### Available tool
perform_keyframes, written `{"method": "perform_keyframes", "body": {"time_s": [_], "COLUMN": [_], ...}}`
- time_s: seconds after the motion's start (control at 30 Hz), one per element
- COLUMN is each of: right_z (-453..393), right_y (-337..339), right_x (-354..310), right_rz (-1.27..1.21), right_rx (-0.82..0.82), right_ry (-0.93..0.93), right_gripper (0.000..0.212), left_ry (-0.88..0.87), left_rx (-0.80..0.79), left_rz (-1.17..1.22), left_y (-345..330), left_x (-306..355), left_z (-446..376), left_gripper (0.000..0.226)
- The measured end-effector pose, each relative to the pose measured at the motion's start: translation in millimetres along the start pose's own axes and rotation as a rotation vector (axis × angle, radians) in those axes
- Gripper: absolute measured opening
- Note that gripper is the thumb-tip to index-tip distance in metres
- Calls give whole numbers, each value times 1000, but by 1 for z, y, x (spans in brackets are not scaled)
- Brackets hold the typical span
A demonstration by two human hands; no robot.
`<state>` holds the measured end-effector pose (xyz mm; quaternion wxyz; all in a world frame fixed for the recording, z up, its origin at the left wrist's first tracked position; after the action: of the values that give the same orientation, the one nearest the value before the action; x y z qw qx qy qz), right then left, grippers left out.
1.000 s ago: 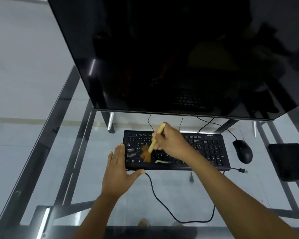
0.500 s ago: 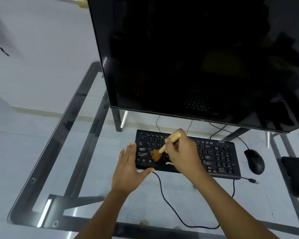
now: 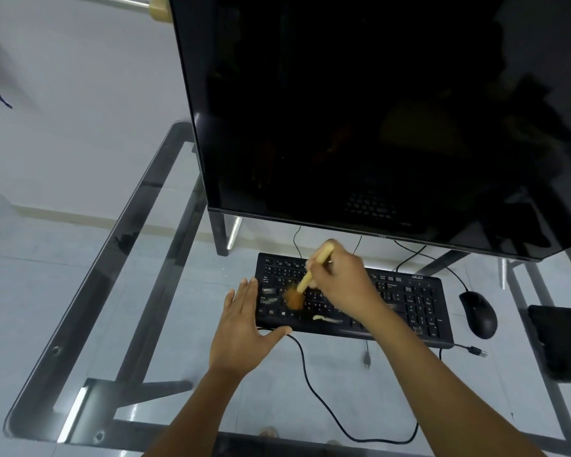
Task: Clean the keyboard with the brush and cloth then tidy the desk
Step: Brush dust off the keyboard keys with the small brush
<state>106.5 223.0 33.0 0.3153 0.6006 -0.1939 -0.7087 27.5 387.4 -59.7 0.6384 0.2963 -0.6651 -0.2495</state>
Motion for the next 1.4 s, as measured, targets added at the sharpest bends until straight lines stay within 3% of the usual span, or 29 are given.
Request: {"method": "perform_keyframes", "body": {"time_s": [0.07,0.17,0.23,0.3,0.37,0.43,0.53,0.6,0.67,0.73,0.87,0.97,1.03,1.1,1.17,1.27,1.33,1.4], "right_z": [-8,-20,-28,-29,-31,-31,-35,-34,-35,-36,-37,-36,-37,-38,-35,-32,-31,-31], "right_y": [8,35,18,-7,-5,9,-9,-27,-20,-7,-30,-23,-11,-16,-27,-12,2,-2], "right_x": [-9,-15,-15,-14,-21,-31,-35,-35,-38,-44,-39,-36,-33,-27,-24,-24,-22,-16], "right_rz": [101,-39,-84,66,191,119,-13,79,146,51,-40,12,-82,-229,-219,-34,-109,-221], "right_rx": [76,246,120,-22,65,193,69,1,113,211,53,155,223,161,84,187,249,174], "right_ry": [57,48,0,14,87,127,73,87,162,196,88,135,102,14,-17,62,71,15], "right_gripper": [8,4,4,6,9,9,7,7,6,3,6,4,4,5,4,3,4,4], "left_ry": [-3,8,8,10,10,-2,-28,-44,-57,-59,-50,-70,-69,-74,-84,-85,-93,-96], "left_rx": [5,-6,-13,-20,-25,-17,25,52,52,50,50,47,55,76,84,49,48,61], "left_rz": [8,2,-11,-14,-9,-4,-18,-27,-24,-21,-34,-44,-29,-32,-43,-58,-60,-56], "left_y": [1,2,1,-1,-1,1,4,5,3,4,2,0,2,5,5,-2,-2,-1], "left_x": [1,0,-1,-1,0,0,1,1,1,2,-2,-1,0,1,2,-1,-3,-2], "left_z": [0,-2,-2,-1,0,-1,-2,-1,-2,-3,-2,-2,-3,-3,-2,-3,-5,-4], "left_gripper": [103,103,103,104,104,103,103,102,102,103,102,102,101,99,98,100,99,98]}}
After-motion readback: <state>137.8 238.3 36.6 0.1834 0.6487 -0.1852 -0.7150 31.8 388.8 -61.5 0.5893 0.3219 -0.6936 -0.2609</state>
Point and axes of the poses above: each hand's wrist, its own z-axis away from the middle knuckle, its own y-axis out of the back of the hand, x = y × z, the point moved 10 cm from there along -z, towards the middle knuckle, and after that the axes turned 3 degrees about -y, right-handed, at the moved point
